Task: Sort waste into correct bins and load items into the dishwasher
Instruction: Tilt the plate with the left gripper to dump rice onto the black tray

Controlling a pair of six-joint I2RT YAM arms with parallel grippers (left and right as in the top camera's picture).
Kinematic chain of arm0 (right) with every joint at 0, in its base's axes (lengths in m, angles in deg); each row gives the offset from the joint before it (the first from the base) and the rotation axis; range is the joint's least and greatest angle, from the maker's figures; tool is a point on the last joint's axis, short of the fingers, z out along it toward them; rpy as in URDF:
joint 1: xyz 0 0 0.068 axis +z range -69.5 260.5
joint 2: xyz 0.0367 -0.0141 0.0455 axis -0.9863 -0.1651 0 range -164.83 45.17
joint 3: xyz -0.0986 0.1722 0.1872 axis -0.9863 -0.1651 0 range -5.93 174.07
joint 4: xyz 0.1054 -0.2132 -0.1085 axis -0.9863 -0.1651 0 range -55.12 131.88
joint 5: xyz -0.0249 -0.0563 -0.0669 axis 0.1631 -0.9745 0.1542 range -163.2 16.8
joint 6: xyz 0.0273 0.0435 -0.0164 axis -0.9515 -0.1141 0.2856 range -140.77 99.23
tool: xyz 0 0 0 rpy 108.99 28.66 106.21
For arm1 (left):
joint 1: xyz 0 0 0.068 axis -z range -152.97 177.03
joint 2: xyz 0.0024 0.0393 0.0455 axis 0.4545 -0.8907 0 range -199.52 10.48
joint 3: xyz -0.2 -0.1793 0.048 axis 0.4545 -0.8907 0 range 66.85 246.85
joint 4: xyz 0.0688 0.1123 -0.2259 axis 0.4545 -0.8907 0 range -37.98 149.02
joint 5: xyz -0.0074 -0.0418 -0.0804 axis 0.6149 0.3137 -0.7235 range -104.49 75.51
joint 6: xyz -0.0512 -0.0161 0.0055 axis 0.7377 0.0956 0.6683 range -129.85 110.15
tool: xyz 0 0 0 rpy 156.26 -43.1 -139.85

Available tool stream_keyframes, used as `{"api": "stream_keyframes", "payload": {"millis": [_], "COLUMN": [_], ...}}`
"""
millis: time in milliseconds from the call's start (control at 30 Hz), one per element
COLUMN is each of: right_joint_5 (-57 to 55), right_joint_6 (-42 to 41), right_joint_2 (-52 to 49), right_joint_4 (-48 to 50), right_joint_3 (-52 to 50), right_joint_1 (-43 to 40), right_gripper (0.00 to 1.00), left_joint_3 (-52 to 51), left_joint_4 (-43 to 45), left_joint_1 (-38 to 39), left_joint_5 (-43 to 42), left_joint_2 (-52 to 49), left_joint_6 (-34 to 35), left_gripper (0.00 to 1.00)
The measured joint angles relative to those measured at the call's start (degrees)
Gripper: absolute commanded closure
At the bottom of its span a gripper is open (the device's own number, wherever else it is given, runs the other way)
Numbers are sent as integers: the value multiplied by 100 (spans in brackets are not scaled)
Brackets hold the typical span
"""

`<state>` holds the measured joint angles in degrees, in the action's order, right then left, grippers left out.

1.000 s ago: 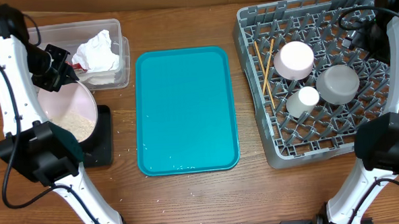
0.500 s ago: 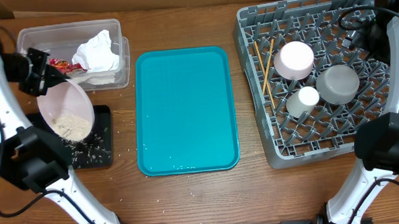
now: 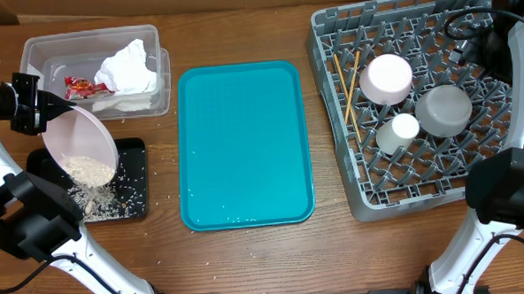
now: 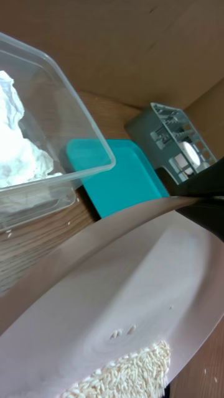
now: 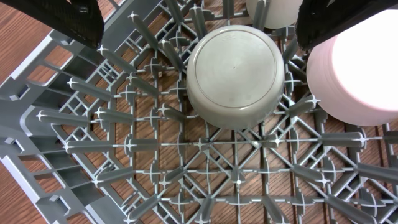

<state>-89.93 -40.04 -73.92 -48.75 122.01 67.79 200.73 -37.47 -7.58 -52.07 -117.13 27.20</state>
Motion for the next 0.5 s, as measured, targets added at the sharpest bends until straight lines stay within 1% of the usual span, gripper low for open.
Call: {"api": "stream_keyframes", "payload": {"millis": [167,333,500], "right_joint_5": [2,2,0], "right_joint_6": [-2,-4,0], "right_joint_2": [0,0,0], "right_joint_4": [4,0,4], "right_joint_3": [0,0,0], "right_joint_1": [0,0,0], "right_gripper": [0,0,0], "left_joint_3": [-227,-688,-1084], "left_joint_4": [44,245,372], "left_joint_1": [-37,-170,-376], "left_joint_5": [-229,-522,-999], "left_joint_2": [0,0,0], "left_joint_6": [7,0,-149], "left_gripper": [96,96,96]}}
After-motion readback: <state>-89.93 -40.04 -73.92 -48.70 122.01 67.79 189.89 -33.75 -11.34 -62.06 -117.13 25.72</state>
